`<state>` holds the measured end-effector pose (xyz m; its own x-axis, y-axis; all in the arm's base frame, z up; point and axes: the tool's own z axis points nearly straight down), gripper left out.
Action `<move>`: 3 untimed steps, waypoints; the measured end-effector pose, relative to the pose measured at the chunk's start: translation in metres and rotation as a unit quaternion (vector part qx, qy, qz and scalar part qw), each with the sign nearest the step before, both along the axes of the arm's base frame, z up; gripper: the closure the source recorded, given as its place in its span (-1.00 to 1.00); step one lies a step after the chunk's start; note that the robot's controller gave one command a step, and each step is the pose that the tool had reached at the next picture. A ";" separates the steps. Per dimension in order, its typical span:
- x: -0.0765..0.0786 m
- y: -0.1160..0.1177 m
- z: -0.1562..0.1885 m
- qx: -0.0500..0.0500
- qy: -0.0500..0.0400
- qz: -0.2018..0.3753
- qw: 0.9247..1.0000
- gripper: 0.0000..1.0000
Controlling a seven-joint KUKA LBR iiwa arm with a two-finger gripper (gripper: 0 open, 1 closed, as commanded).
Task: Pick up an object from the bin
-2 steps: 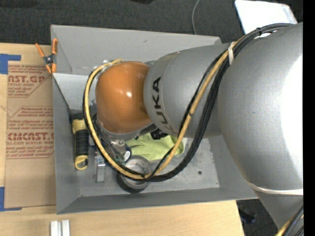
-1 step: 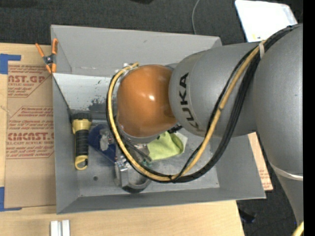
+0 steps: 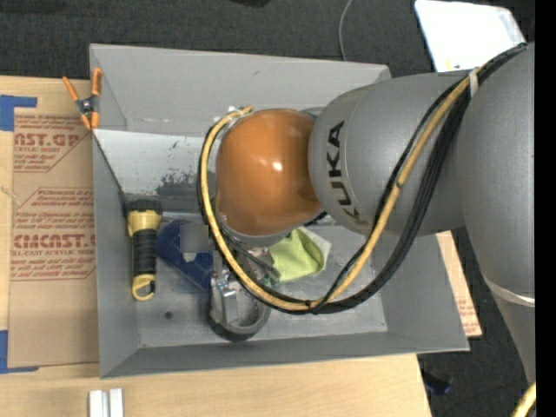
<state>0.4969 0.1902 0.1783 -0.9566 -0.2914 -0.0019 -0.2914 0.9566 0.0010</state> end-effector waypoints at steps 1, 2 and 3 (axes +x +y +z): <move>0.003 -0.050 -0.042 0.000 0.000 0.065 0.998 -1.00; -0.012 -0.069 -0.036 0.002 -0.002 0.136 0.991 -1.00; -0.008 -0.093 -0.072 0.001 -0.001 0.144 0.990 -1.00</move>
Offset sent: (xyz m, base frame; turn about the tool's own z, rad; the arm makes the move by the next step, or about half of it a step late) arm -0.0136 -0.0718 -0.0325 -0.2758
